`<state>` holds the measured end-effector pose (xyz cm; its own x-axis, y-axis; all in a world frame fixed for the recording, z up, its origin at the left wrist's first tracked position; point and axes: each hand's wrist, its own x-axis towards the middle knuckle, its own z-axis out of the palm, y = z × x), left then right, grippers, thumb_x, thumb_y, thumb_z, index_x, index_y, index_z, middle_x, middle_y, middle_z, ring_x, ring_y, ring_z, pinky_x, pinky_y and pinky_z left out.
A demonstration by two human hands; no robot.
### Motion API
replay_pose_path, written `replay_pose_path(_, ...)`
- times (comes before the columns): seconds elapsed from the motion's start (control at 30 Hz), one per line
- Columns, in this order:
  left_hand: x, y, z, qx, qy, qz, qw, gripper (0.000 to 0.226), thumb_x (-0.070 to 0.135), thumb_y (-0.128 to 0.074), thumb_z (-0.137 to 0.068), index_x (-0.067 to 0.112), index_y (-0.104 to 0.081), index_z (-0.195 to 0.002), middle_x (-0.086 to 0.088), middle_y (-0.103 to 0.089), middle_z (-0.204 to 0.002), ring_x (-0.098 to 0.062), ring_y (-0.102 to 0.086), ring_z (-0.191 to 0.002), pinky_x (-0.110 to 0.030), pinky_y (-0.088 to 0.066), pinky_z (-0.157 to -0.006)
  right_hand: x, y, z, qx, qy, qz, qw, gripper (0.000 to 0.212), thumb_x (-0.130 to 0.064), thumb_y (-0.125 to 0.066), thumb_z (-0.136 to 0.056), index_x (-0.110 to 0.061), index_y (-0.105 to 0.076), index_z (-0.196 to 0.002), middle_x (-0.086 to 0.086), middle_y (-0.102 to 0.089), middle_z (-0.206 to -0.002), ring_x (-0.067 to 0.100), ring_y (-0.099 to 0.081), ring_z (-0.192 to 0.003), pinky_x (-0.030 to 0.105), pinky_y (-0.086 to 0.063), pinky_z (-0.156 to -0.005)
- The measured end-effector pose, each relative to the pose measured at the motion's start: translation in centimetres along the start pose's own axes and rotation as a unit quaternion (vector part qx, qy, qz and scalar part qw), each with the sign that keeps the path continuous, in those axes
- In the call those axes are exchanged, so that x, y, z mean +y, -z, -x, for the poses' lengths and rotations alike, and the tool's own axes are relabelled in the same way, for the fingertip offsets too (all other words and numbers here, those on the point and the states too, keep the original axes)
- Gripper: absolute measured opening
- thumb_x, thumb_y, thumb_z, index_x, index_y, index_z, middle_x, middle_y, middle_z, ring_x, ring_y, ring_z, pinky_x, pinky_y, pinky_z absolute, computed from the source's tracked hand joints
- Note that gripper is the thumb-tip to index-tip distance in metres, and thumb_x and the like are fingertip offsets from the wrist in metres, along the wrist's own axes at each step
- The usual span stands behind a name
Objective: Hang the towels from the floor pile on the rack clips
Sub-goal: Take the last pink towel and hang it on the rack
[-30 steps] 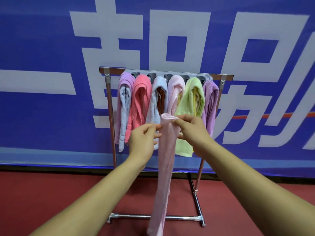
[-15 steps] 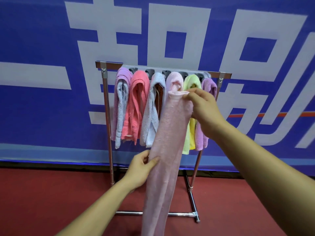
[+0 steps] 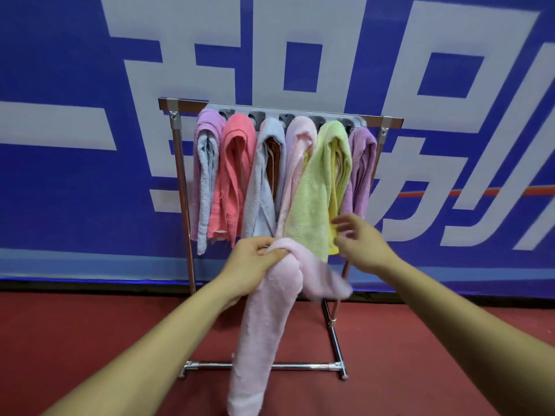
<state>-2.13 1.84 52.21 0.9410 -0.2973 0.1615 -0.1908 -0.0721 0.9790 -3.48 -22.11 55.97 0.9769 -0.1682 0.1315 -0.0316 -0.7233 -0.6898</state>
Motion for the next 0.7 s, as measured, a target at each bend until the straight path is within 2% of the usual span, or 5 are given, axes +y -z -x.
replay_pose_path(0.07, 0.4, -0.8, -0.2, -0.021, 0.006, -0.013, 1.000, 0.007, 0.015, -0.071, -0.093, 0.018, -0.076, -0.088, 0.009, -0.073, -0.074, 0.002, -0.063, -0.067, -0.014, -0.045, -0.061, -1.8, -1.4, 1.2, -0.087, 0.096, -0.061, 0.990, 0.034, -0.014, -0.058, -0.092, -0.025, -0.067, -0.123, -0.009, -0.067, -0.124, 0.010, -0.060, -0.118, 0.036, -0.049, -0.104)
replay_pose_path(0.17, 0.5, -1.0, -0.4, -0.001, 0.004, -0.045, 0.999, 0.009, 0.024, -0.073, -0.091, 0.020, -0.078, -0.086, 0.011, -0.068, -0.069, 0.001, -0.056, -0.063, -0.015, -0.041, -0.059, -3.4, -3.6, 2.0, -0.144, 0.137, -0.112, 0.974, 0.026, -0.028, -0.059, -0.090, -0.024, -0.073, -0.112, -0.012, -0.073, -0.110, 0.006, -0.065, -0.110, 0.027, -0.050, -0.096)
replay_pose_path(0.37, -1.0, 0.5, 0.5, 0.025, 0.041, -0.025, 0.999, 0.007, 0.023, -0.071, -0.093, 0.019, -0.066, -0.095, -0.004, -0.072, -0.074, -0.010, -0.062, -0.063, -0.027, -0.046, -0.060, -3.5, -5.9, 1.4, -0.077, 0.193, -0.040, 0.977, 0.012, -0.023, -0.061, -0.098, -0.016, -0.066, -0.089, -0.006, -0.069, -0.083, 0.006, -0.059, -0.075, 0.028, -0.047, -0.074)
replay_pose_path(0.5, -2.0, 1.1, 1.1, -0.033, 0.031, 0.043, 0.998, 0.010, 0.014, -0.065, -0.096, 0.011, -0.062, -0.104, -0.020, -0.076, -0.094, -0.027, -0.071, -0.085, -0.041, -0.055, -0.082, -4.1, -6.4, 1.7, -0.045, 0.250, -0.009, 0.967, 0.019, -0.021, -0.048, -0.104, -0.010, -0.055, -0.090, 0.002, -0.061, -0.082, 0.017, -0.052, -0.073, 0.037, -0.043, -0.073)
replay_pose_path(0.7, -3.8, 1.4, 2.5, -0.031, -0.008, 0.031, 0.999, 0.014, 0.014, -0.063, -0.098, 0.002, -0.071, -0.102, -0.008, -0.077, -0.095, -0.014, -0.070, -0.091, -0.030, -0.055, -0.084, -5.8, -3.5, 1.3, 0.029, 0.216, -0.070, 0.974, 0.019, -0.021, -0.040, -0.107, -0.011, -0.049, -0.093, -0.008, -0.052, -0.082, -0.005, -0.048, -0.073, 0.026, -0.035, -0.070)
